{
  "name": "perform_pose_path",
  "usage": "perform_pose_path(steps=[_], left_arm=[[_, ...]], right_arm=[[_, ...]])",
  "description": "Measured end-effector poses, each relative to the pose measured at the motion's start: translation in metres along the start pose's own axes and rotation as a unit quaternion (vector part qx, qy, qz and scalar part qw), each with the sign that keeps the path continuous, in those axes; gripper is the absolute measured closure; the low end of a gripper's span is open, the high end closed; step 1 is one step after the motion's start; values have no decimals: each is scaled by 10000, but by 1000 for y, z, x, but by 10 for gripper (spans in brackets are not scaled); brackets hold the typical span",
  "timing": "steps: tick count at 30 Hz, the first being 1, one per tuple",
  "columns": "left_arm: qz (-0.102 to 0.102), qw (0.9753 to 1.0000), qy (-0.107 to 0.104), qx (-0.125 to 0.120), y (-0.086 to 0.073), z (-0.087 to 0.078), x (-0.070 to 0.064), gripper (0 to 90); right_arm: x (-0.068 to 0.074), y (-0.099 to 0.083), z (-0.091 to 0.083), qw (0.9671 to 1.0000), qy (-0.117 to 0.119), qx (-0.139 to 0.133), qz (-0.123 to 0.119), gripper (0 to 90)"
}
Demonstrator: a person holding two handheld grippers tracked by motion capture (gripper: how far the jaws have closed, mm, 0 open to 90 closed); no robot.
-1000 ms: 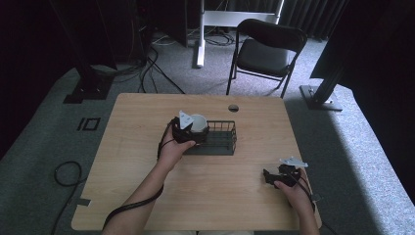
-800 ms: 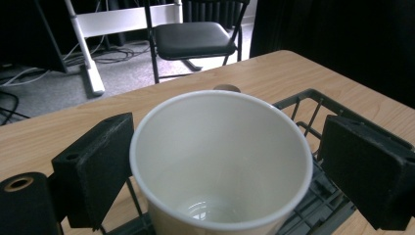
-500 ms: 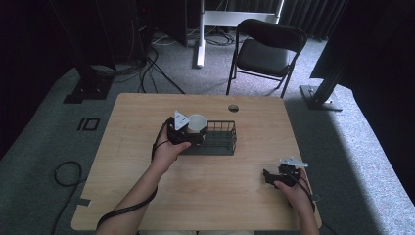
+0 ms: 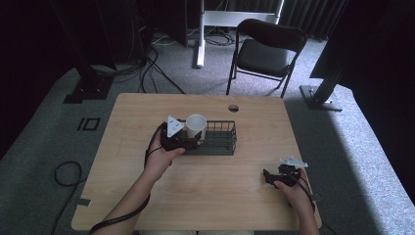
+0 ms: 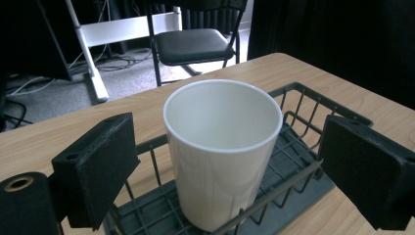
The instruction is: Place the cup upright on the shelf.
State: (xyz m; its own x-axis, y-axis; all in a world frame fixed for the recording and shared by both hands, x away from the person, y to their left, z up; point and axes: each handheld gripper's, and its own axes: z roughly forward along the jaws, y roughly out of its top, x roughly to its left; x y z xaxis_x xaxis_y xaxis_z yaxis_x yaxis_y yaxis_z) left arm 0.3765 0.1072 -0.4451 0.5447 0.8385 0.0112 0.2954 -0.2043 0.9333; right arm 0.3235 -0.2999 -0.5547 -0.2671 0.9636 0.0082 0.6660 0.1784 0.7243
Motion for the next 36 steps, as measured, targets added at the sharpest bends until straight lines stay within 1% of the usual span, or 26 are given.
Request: perform_pose_path(steps=[1,2,5,9,12,16,18,20,22,24,26,30,32,34,36], left_arm=[[21,10000,20,-12,-1,-4,1,83],[21,10000,20,-12,-1,-4,1,83],[-33,10000,1,-65,-5,-11,2,83],[-22,10000,17,-47,-9,-16,5,83],[-91,9999,58,-61,-12,-23,11,83],[-155,9998,89,-67,-16,-28,14,83],[-188,9997,121,-49,-22,-32,16,83],[-181,9997,129,-38,-24,-33,17,83],[-229,9996,154,-16,-30,-35,20,83],[-228,9996,142,-4,-31,-36,21,83],[-234,9996,186,21,-35,-38,23,83],[-249,9995,206,46,-40,-42,26,83],[-300,9992,242,49,-43,-44,28,83],[-396,9987,290,97,-48,-47,31,83],[-419,9986,305,135,-50,-48,33,83]], right_arm=[[0,0,0,10000,1,1,4,105],[0,0,0,10000,1,1,4,105],[0,0,0,10000,-1,-2,-6,105],[0,0,0,10000,0,-3,4,105],[0,0,0,10000,1,0,8,105],[0,0,0,10000,2,4,3,105],[0,0,0,10000,1,3,4,105],[0,0,0,10000,0,3,4,105],[0,0,0,10000,0,4,6,105],[0,0,0,10000,1,5,7,105],[0,0,0,10000,1,5,8,105],[0,0,0,10000,1,6,9,105],[0,0,0,10000,1,6,8,105],[0,0,0,10000,0,4,8,105],[0,0,0,10000,0,6,6,105]])
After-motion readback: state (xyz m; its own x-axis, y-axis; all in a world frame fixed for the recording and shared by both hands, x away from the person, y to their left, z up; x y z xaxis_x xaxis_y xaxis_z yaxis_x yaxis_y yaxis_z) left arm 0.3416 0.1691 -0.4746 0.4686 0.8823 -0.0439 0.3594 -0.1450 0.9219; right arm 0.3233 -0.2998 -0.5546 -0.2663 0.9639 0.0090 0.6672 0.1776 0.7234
